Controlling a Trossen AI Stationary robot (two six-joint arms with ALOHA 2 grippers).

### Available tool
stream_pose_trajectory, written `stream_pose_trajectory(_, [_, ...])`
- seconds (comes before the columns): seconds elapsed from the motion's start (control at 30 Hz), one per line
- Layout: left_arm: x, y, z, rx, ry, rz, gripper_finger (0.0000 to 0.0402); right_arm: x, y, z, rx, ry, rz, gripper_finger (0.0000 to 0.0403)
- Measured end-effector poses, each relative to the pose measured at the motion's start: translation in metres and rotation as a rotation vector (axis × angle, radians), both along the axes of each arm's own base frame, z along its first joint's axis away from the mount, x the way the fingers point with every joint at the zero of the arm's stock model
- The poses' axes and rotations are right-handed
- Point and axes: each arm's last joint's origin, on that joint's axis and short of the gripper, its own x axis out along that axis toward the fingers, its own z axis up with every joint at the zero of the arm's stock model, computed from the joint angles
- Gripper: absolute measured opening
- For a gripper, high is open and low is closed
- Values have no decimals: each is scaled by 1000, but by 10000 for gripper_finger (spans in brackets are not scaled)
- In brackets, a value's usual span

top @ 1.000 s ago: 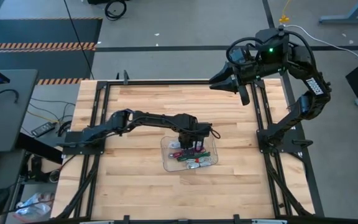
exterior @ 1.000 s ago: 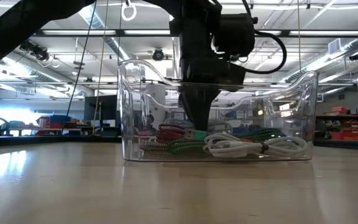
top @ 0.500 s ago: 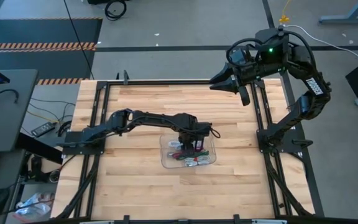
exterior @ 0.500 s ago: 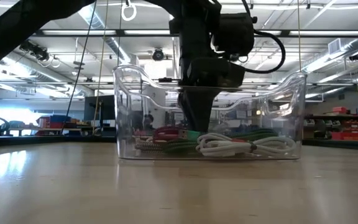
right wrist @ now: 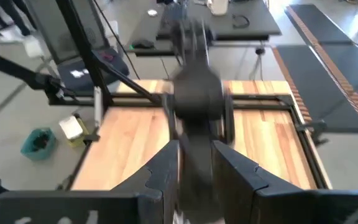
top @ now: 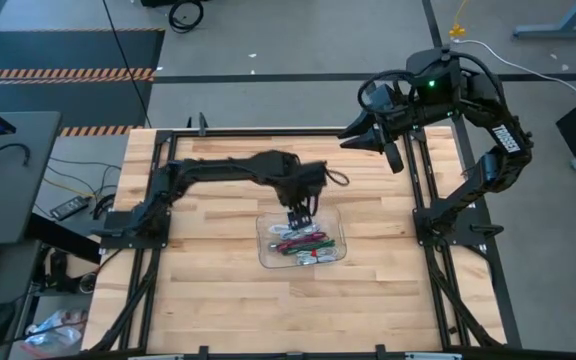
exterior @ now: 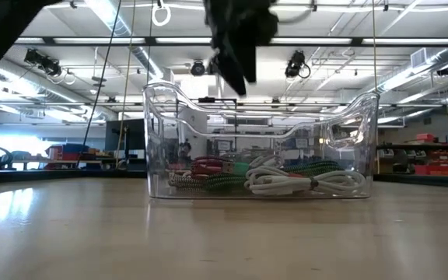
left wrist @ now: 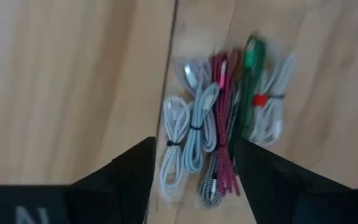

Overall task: Pick and place USB-C Cables
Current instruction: Adjust the transparent bin

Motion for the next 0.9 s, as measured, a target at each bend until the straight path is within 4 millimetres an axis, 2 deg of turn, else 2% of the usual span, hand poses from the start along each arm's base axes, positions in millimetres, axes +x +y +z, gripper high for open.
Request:
stream_pose_trajectory(0.23, [-48, -5, 93, 113, -249, 64, 213, 1, -4, -15, -45, 140, -118, 103])
stream_pose_trajectory(0.47, [-122, -27, 178, 346, -519, 211, 213, 29, -11, -57, -38, 302, -135, 103])
stream_pose_trajectory(0.57, [-156, -38, 205, 400, -623, 265, 213, 45, -14, -83, -32, 363, -135, 103])
stream_pose_trajectory(0.67, [-183, -50, 223, 425, -707, 290, 213, 62, -17, -113, -25, 405, -132, 103])
stream_pose_trajectory(0.9, [-225, -67, 243, 437, -800, 199, 213, 88, -17, -194, 19, 524, -114, 103])
